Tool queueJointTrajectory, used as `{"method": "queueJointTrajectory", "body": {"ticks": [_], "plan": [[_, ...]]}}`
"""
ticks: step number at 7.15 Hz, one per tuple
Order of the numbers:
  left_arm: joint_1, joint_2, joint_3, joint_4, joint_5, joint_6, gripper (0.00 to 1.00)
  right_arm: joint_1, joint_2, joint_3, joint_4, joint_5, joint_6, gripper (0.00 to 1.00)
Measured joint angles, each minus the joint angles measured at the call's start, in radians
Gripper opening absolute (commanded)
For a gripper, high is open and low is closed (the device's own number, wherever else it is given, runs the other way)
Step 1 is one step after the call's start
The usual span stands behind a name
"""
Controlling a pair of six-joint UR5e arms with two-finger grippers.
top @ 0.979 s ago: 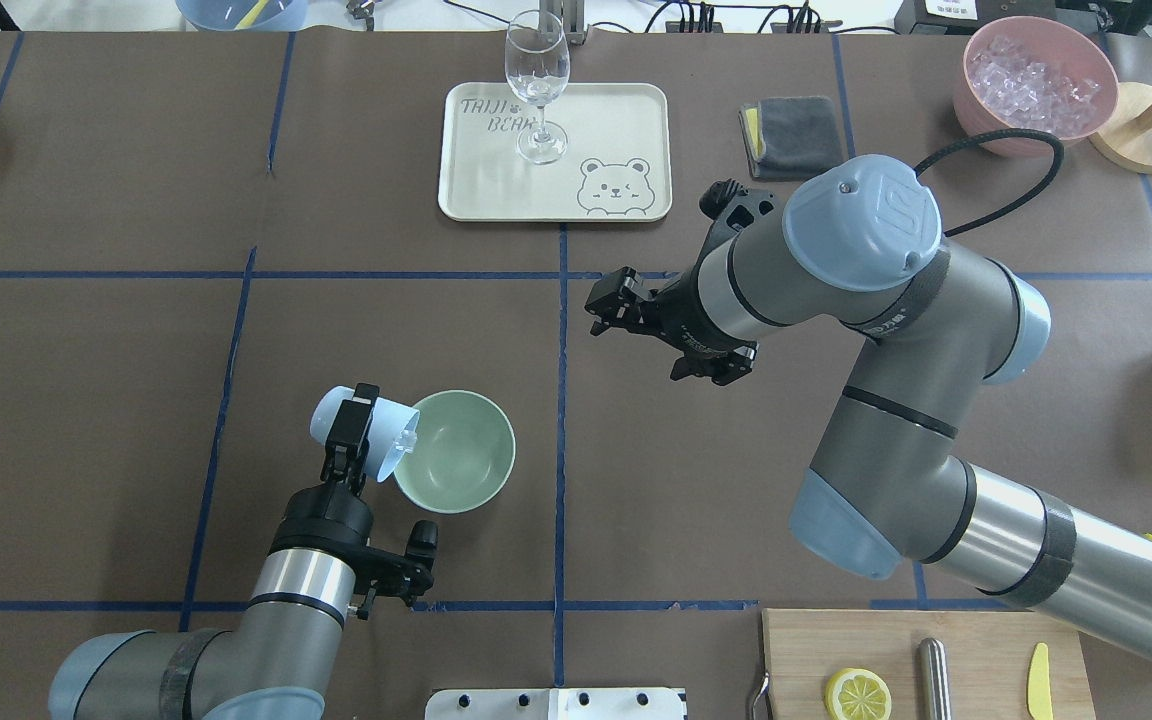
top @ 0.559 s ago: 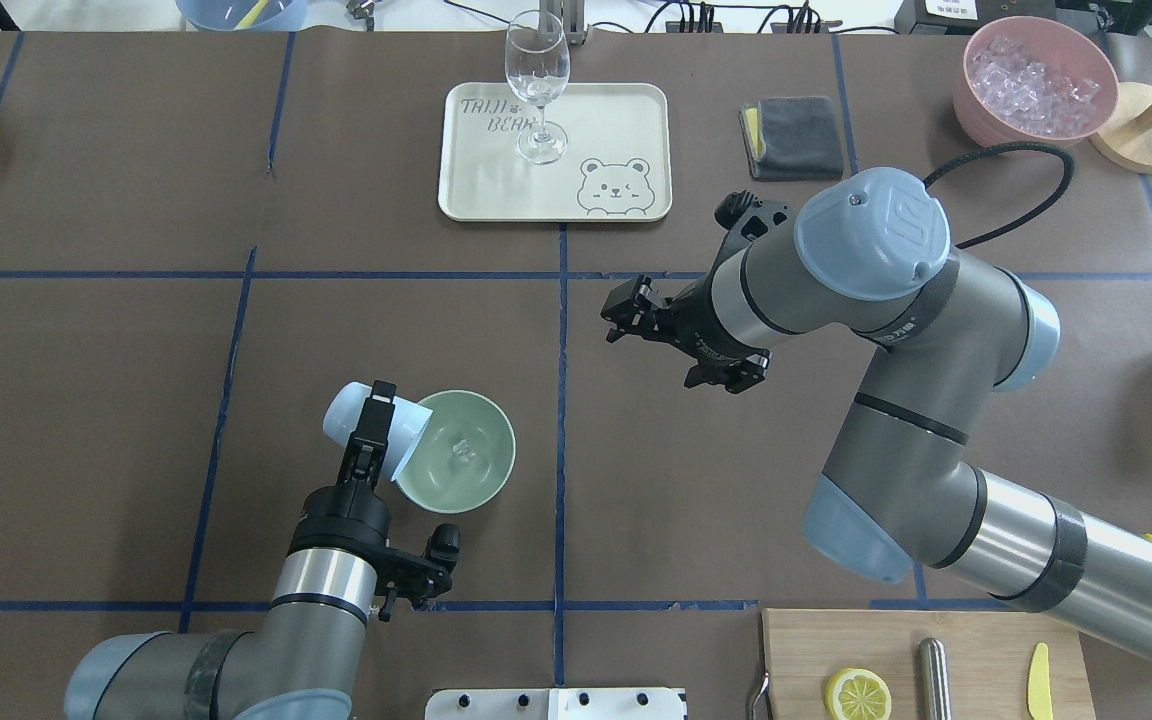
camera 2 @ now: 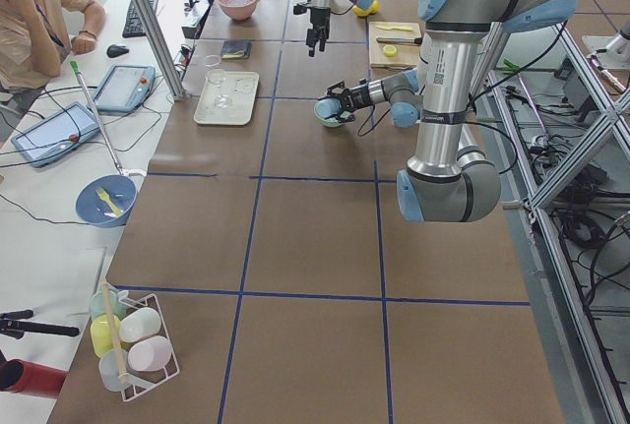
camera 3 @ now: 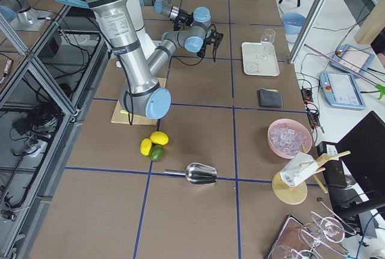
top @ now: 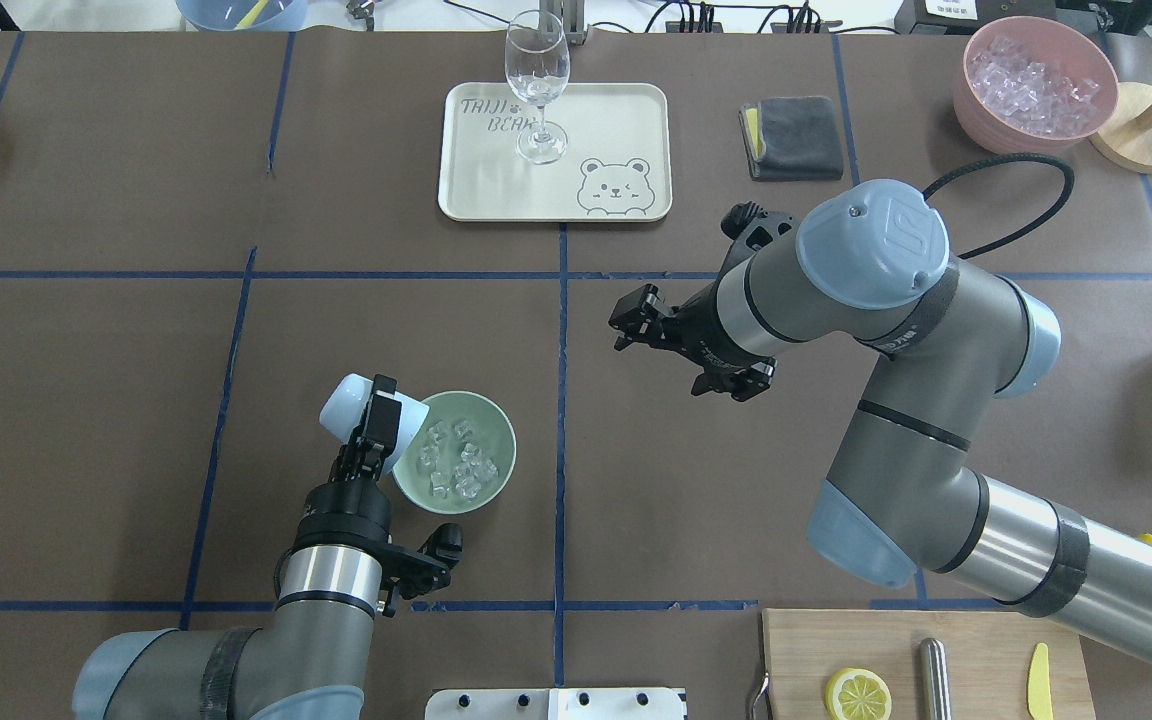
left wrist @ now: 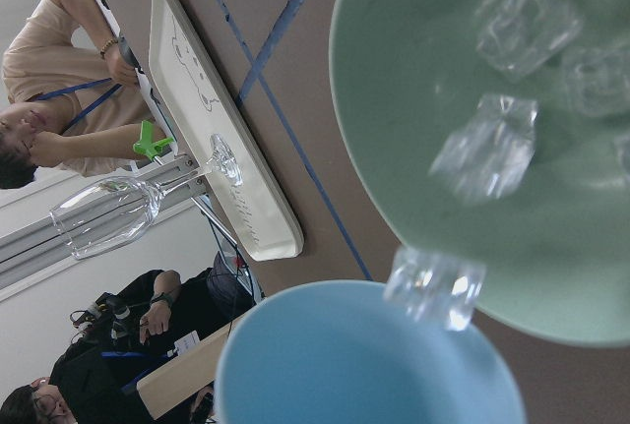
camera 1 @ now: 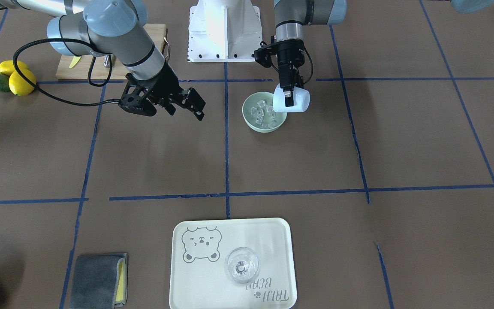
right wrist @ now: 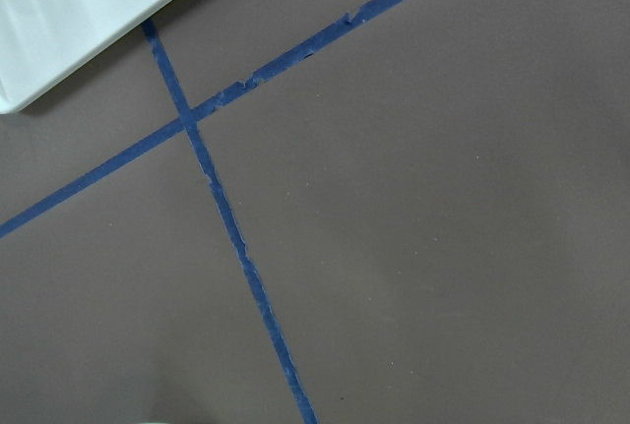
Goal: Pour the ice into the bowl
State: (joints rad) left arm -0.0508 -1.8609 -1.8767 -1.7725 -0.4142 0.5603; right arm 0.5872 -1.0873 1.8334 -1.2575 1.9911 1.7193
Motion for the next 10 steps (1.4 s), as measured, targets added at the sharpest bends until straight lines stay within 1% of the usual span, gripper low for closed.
{"method": "queueJointTrajectory", "body": {"ticks": [2,3,4,5,8,9,10], "plan": [[-0.004,-0.001,-0.022,0.015,-0.001,-0.050,0.00,-0.002,0.001,0.005,0.002,0.000,0.013,1.00],[-0.009,0.006,-0.036,0.016,-0.012,-0.144,0.00,-0.002,0.003,0.006,0.002,-0.001,0.016,1.00],[-0.019,0.025,-0.044,0.016,-0.045,-0.318,0.00,-0.003,0.003,0.007,0.003,-0.007,0.017,1.00],[-0.035,0.059,-0.057,0.016,-0.091,-0.545,0.00,-0.003,0.004,0.010,0.003,-0.018,0.017,1.00],[-0.126,0.131,-0.108,0.015,-0.307,-1.283,0.00,-0.004,0.002,0.023,0.003,-0.035,0.016,1.00],[-0.152,0.167,-0.124,0.011,-0.354,-1.466,0.00,-0.005,0.002,0.023,0.002,-0.037,0.015,1.00],[-0.163,0.205,-0.148,0.004,-0.380,-1.604,0.00,-0.005,0.003,0.023,0.002,-0.038,0.014,1.00]]}}
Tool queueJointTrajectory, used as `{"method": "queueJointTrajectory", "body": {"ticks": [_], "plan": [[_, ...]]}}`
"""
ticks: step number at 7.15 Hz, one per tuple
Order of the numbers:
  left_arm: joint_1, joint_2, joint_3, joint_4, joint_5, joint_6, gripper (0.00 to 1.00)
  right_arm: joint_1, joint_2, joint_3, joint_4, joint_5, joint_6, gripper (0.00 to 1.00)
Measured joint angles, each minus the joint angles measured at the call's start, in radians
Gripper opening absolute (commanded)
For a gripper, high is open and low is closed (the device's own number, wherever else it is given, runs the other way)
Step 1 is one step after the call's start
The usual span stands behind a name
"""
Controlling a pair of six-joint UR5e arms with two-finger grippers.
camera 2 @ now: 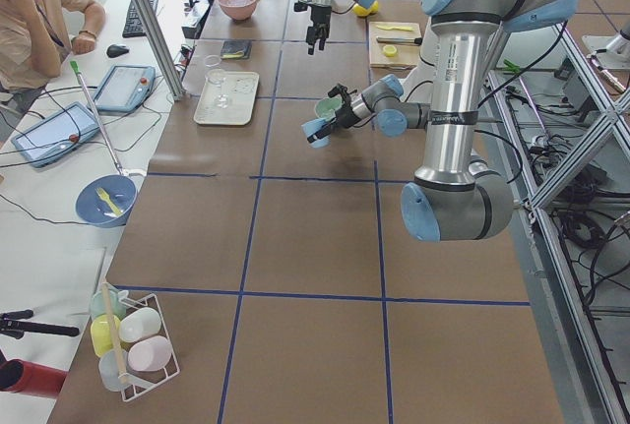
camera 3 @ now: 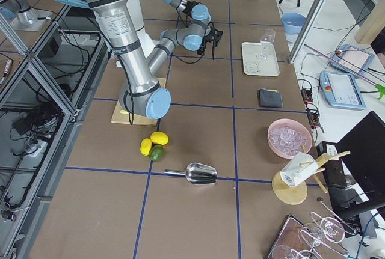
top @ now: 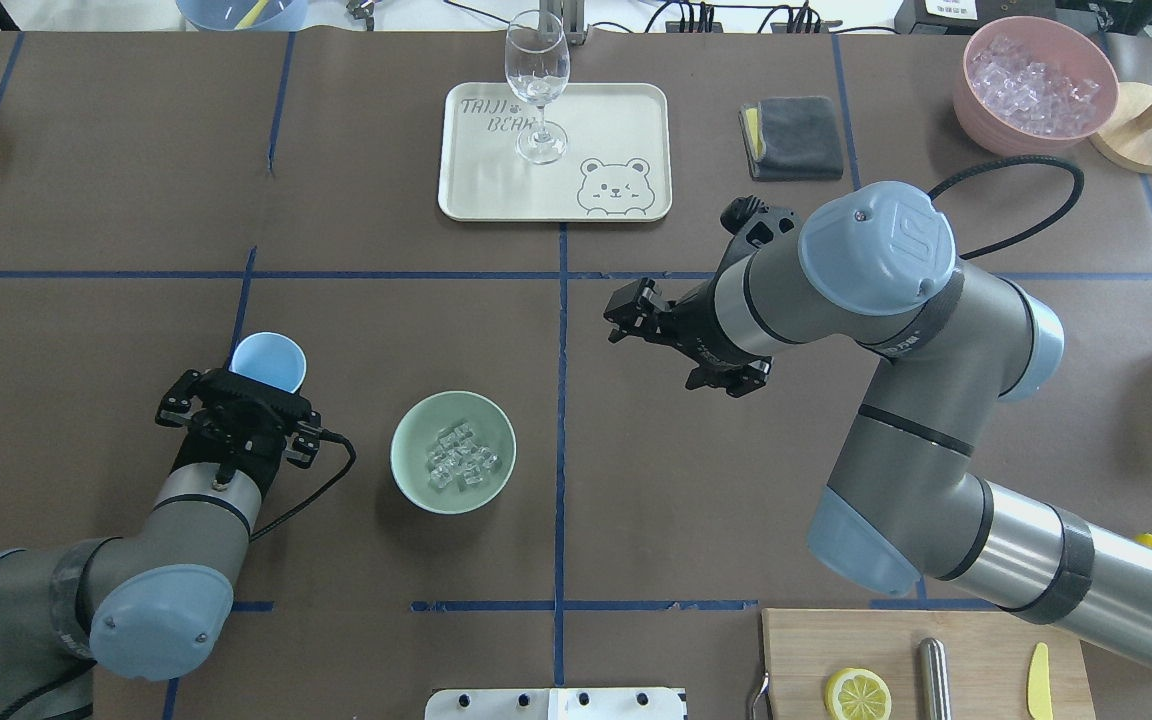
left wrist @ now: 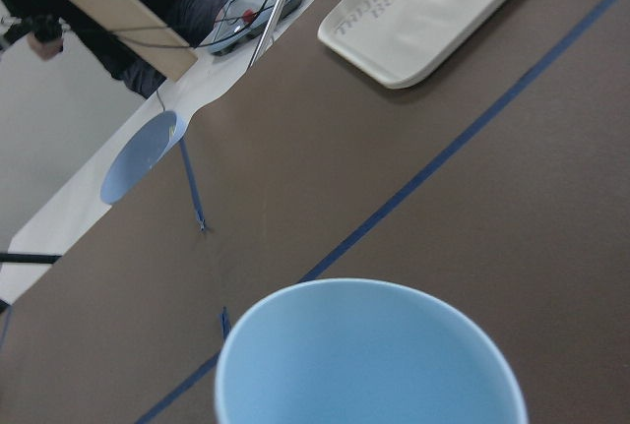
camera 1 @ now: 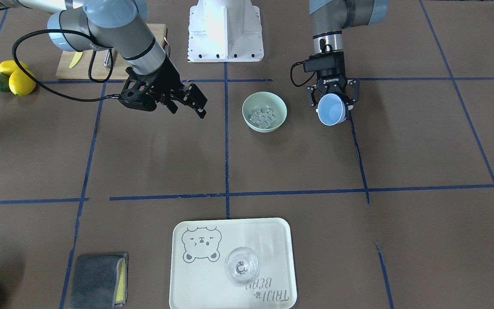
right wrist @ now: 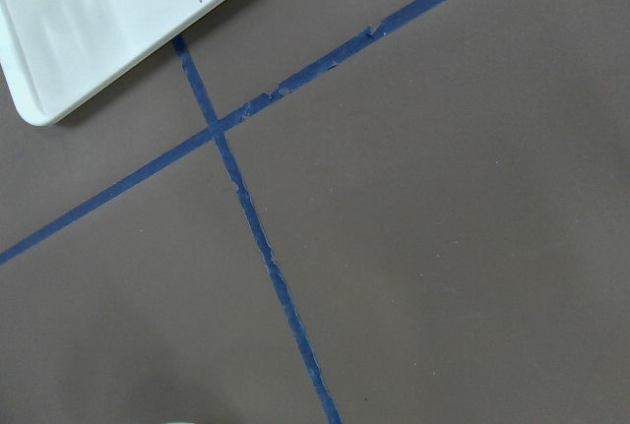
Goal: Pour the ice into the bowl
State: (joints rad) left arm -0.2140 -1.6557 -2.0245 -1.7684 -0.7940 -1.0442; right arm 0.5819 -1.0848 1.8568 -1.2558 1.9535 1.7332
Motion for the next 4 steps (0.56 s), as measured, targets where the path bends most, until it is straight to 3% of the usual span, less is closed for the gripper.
{"method": "queueJointTrajectory", "body": {"ticks": [2,4], "plan": [[-0.007,0.067,-0.022,-0.008,-0.015,-0.150,0.00,0.000,0.002,0.001,0.000,-0.001,-0.004,1.00],[-0.008,0.140,-0.024,-0.053,0.044,-0.288,0.00,-0.001,0.005,0.001,-0.001,-0.001,-0.004,1.00]]}}
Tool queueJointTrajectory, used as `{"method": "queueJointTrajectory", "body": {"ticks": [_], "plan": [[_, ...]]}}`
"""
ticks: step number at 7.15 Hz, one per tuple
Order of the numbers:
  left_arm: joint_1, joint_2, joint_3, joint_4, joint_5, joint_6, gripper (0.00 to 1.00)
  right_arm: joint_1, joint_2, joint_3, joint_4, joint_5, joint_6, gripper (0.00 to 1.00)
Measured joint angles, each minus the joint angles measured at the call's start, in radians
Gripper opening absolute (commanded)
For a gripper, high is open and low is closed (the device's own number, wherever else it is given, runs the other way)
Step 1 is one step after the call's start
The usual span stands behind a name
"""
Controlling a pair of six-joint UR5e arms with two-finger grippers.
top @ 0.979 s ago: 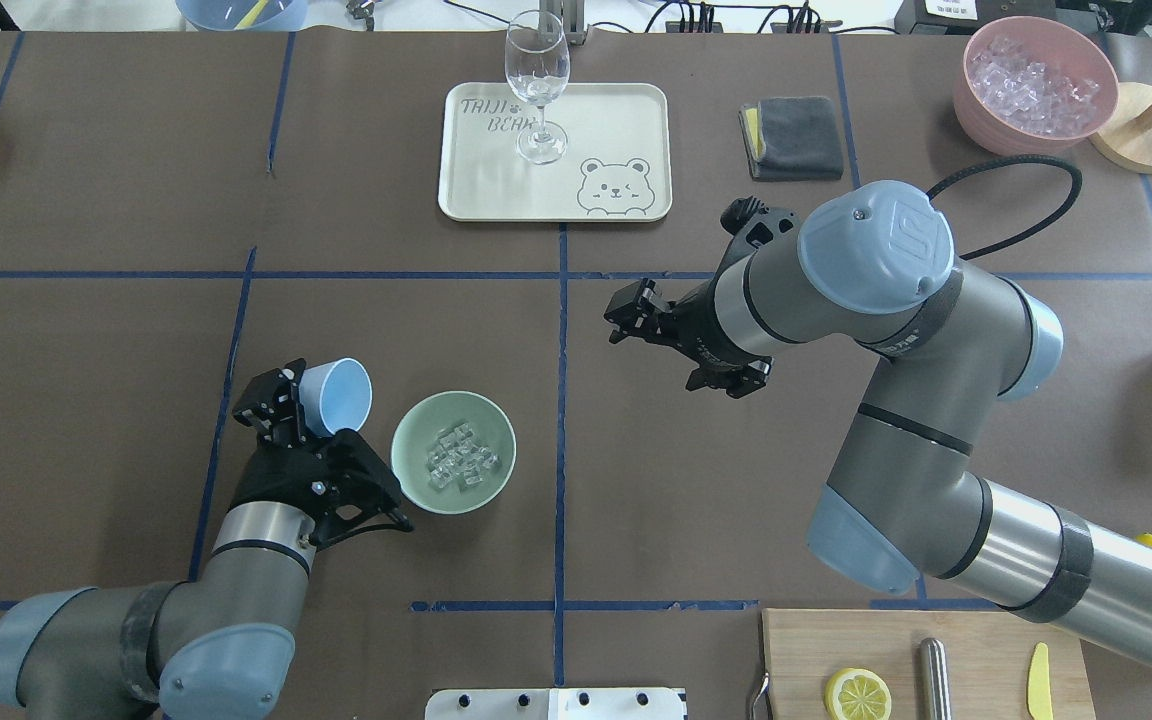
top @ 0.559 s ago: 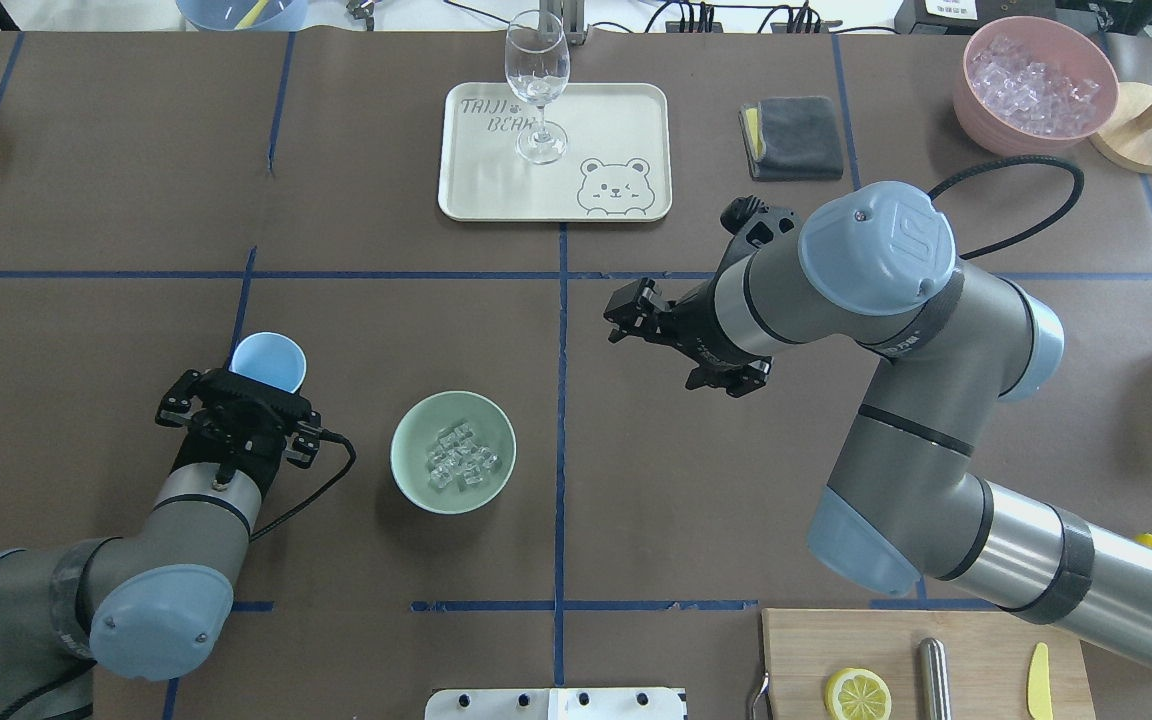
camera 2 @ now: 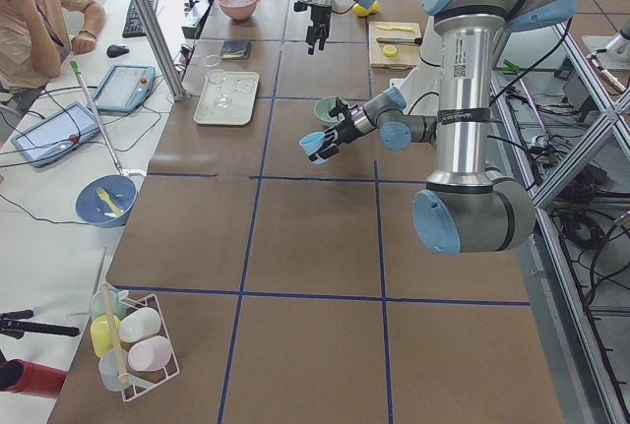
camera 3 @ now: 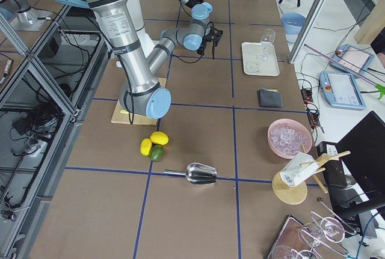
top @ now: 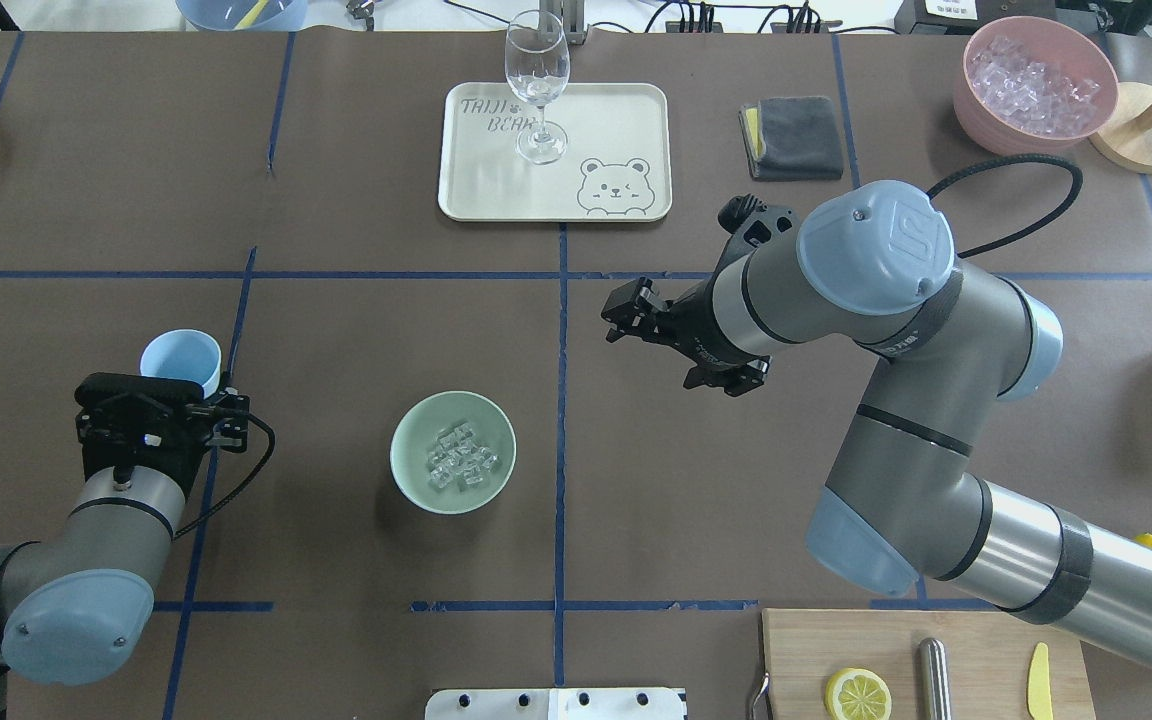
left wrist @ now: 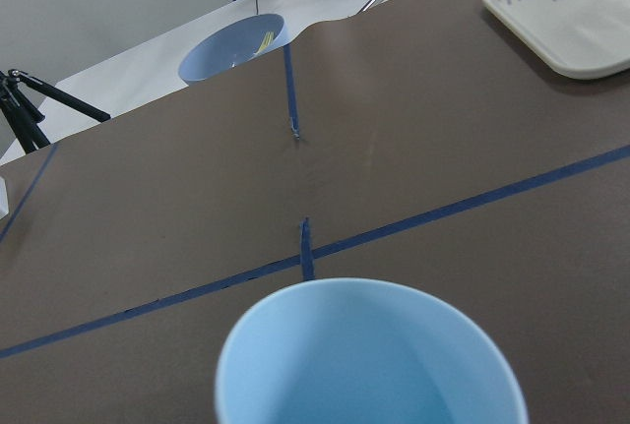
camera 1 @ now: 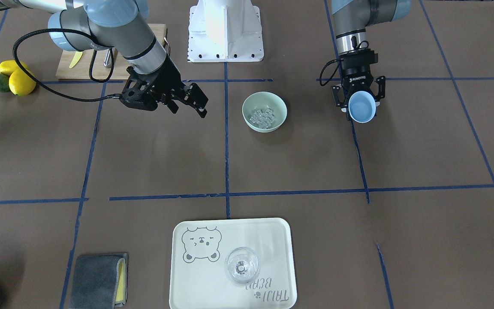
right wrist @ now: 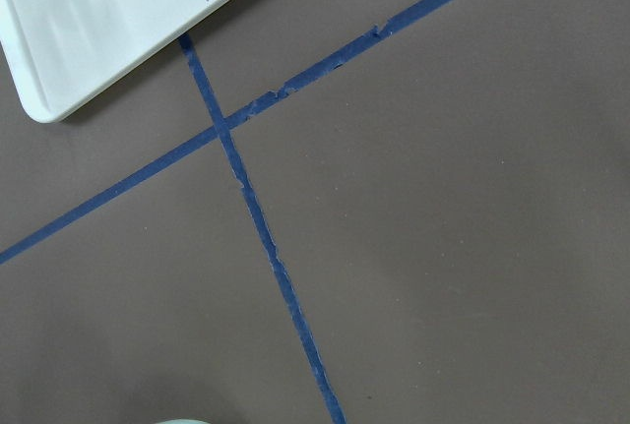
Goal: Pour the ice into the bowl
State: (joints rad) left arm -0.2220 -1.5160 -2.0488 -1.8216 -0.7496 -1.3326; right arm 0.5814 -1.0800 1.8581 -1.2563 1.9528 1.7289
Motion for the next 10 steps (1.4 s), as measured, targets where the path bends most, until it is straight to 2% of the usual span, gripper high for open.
{"method": "queueJointTrajectory", "body": {"ticks": [3,4,5,6,7,8,10], "plan": [[-0.003,0.087,0.040,-0.074,0.076,-0.151,0.00,-0.001,0.004,0.003,0.000,0.000,0.001,1.00],[-0.003,0.132,0.070,-0.192,0.107,-0.204,0.00,-0.002,0.003,0.005,0.000,0.000,0.002,1.00],[-0.003,0.175,0.128,-0.372,0.121,-0.245,0.00,-0.002,0.002,0.008,0.000,0.000,0.003,1.00],[-0.003,0.212,0.233,-0.596,0.144,-0.286,0.00,-0.003,0.002,0.014,0.000,0.000,0.004,1.00],[-0.002,0.233,0.324,-0.736,0.186,-0.304,0.00,-0.005,0.003,0.018,-0.001,-0.001,0.006,1.00],[0.000,0.240,0.380,-0.791,0.222,-0.309,0.00,-0.010,0.005,0.021,-0.001,-0.010,0.007,1.00],[0.006,0.199,0.481,-0.810,0.249,-0.292,0.00,-0.033,0.007,0.027,-0.002,-0.043,0.007,1.00]]}}
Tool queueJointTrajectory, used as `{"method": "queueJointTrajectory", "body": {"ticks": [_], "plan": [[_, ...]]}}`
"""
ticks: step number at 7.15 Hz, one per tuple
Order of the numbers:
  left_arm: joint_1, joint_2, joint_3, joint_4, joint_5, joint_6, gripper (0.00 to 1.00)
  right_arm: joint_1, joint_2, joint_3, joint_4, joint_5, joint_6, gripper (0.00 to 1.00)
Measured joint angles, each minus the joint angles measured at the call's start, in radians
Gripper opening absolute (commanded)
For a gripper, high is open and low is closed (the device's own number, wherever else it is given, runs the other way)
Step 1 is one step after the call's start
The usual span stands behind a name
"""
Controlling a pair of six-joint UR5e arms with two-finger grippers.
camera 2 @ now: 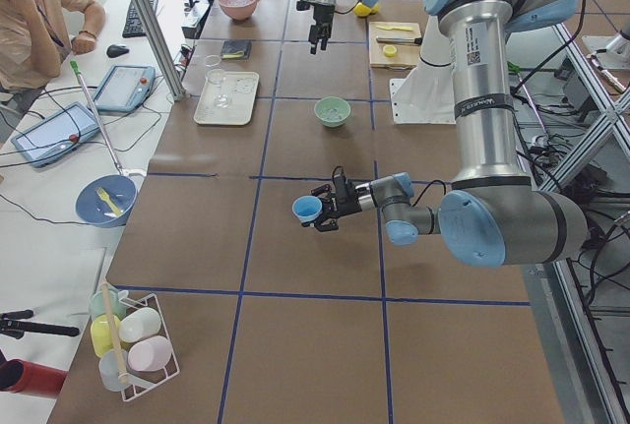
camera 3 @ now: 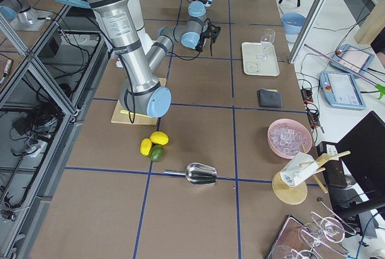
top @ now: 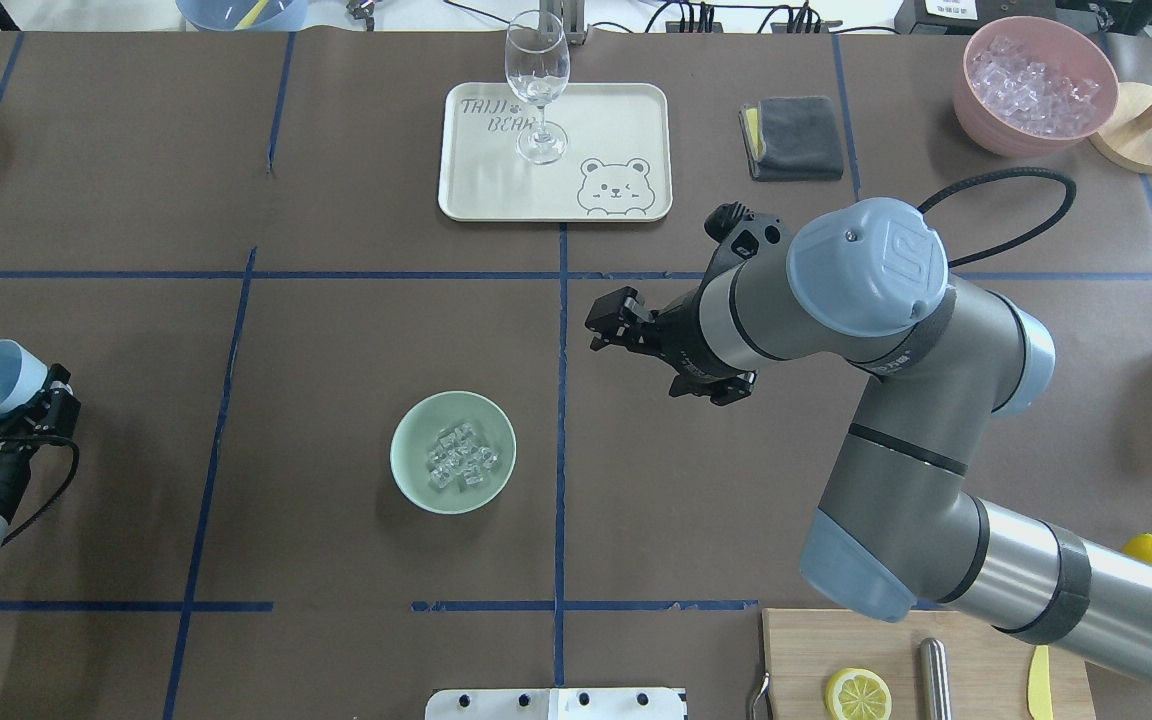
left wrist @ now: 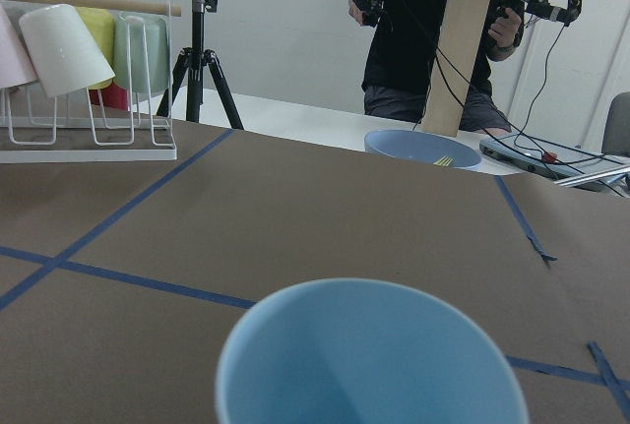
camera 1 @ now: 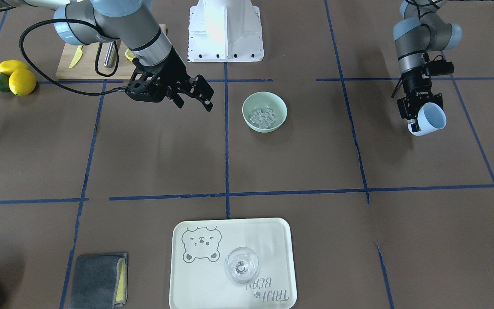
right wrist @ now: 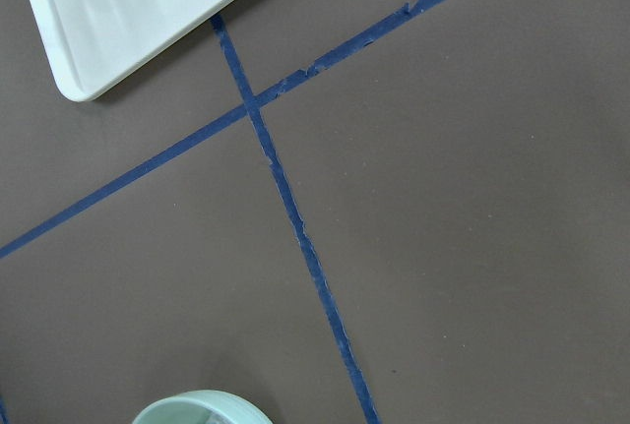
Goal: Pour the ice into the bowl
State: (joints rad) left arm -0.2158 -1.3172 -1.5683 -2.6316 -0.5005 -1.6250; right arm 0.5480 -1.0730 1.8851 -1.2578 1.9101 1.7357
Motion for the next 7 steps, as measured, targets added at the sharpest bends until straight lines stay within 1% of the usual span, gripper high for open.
{"method": "queueJointTrajectory", "body": {"ticks": [1,2,7], "plan": [[0.001,-0.023,0.033,-0.005,0.004,0.027,0.00,-0.006,0.000,0.005,-0.001,-0.009,0.000,1.00],[0.001,-0.034,0.042,-0.009,0.005,0.038,0.00,-0.010,0.000,0.011,-0.002,-0.013,0.001,1.00],[0.002,-0.042,0.060,-0.011,0.005,0.045,0.01,-0.018,-0.001,0.012,-0.003,-0.016,-0.001,1.00]]}}
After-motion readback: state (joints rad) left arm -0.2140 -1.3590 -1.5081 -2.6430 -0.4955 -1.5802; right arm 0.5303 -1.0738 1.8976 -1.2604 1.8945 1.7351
